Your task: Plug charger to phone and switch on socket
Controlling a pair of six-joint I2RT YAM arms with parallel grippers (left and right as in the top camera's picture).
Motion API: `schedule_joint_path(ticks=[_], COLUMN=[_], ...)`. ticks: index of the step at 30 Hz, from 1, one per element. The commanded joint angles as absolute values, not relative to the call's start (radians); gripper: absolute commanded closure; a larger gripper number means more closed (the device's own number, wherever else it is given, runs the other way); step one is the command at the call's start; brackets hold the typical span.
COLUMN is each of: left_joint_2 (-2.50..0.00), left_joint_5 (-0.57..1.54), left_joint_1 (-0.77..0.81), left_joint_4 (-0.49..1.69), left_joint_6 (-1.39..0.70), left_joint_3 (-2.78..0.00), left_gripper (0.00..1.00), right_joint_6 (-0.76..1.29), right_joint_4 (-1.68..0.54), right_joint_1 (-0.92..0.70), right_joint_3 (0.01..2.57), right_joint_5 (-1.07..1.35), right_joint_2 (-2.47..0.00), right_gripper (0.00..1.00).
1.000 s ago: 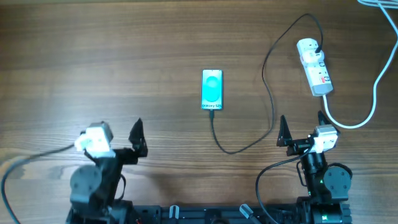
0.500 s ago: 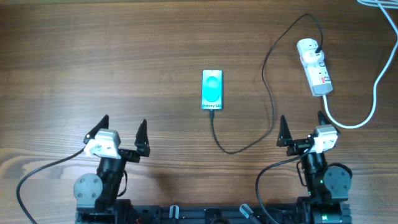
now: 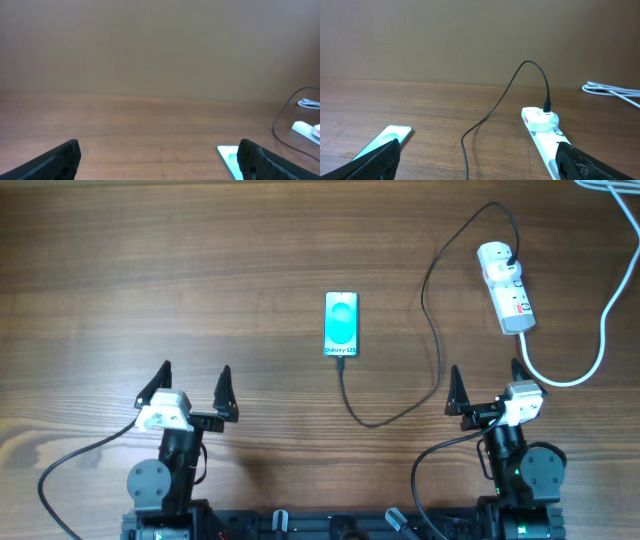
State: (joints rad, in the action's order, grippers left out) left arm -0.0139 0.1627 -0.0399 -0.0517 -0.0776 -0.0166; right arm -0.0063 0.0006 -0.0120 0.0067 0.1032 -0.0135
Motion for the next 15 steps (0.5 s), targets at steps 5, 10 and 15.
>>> schedule_joint_path(ticks=[5, 10, 15], left_joint_2=[-0.003, -0.003, -0.003], left_joint_5=[0.118, 0.118, 0.072], left_joint_1=[-0.049, -0.049, -0.049], left_joint_4=[0.069, 0.071, 0.076], left_joint_6=[-0.089, -0.043, -0.034], left_joint_3=[-0.006, -0.006, -0.006], left_gripper=[0.00, 0.00, 0.00], right_joint_6=[-0.023, -0.023, -0.023], right_joint_4=[0.003, 0.003, 0.003], right_joint_1=[-0.017, -0.017, -0.017], right_joint_3=[0.005, 0.005, 0.005], right_joint_5=[0.090, 0.090, 0.090], right_joint_2=[-0.007, -0.007, -0.007], right_gripper=[0.00, 0.00, 0.00])
